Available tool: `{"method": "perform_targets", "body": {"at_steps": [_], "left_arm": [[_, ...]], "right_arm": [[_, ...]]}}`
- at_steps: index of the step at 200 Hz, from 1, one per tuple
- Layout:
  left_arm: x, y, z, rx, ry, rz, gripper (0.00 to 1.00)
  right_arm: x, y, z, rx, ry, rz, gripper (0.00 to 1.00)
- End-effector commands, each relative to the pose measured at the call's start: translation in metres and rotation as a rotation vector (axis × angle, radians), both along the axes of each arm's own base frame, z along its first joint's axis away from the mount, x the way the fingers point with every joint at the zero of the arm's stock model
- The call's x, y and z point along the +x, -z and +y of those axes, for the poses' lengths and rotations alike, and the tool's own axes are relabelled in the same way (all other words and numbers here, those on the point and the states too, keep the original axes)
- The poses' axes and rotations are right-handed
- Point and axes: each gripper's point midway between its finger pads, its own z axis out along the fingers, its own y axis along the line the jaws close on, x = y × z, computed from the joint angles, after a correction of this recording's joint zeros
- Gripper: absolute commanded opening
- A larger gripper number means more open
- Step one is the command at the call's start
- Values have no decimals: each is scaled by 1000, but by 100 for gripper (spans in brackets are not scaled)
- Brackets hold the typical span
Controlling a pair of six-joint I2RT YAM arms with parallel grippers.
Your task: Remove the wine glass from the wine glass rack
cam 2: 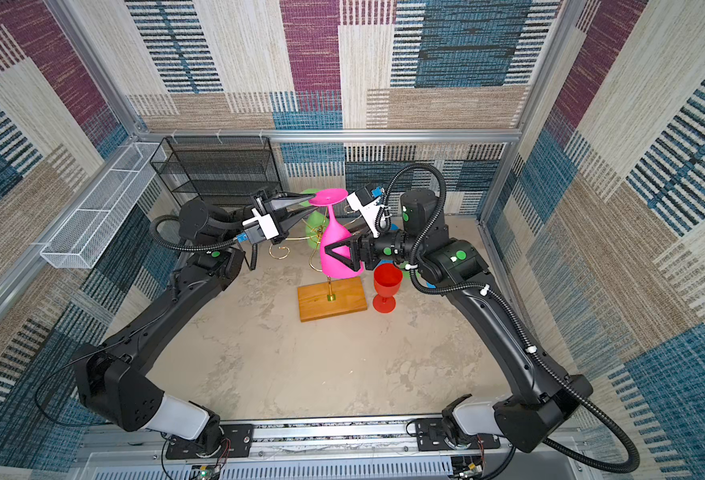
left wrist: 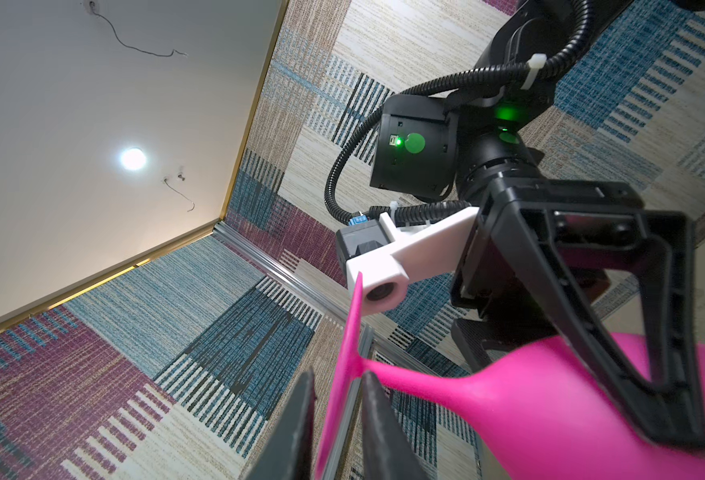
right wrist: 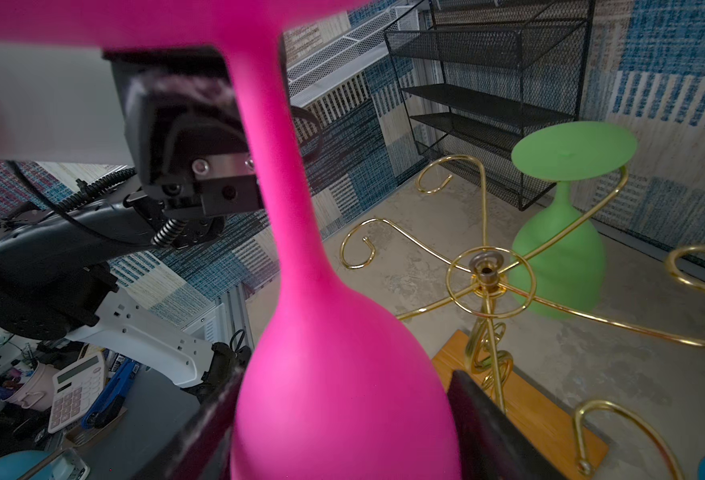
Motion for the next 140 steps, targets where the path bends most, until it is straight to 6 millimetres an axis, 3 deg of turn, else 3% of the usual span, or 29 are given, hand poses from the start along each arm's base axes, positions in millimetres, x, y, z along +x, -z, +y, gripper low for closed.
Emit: {"method": "perform_targets", "body": {"at_steps": [1,39,63,76,107,135,140], "left_arm": [[-4,-3,-1,2,6,-45,12],[-3,-6,0,-7,-2,-49,0],[-2,-7,1,-18,-16,-50,0],[0,-8,2,-24,-28,-50,0],[3,-15,6,-60,-51,-12,0],[10,-22,12,-90,-70,94,0],[10,-22,13,-92,-74,110,0]], "right_arm": [[0,4,1,-7,1,21,34],[1,2,1,3,5,17,35],[0,-1,1,19,5,13,41],[-1,-3,1,27,3,7,48],[-2,-20,-1,74,17,-20,77],[-7,-53,-6,165,41,-70,88],[-6,-50,-6,170,54,-64,89]]}}
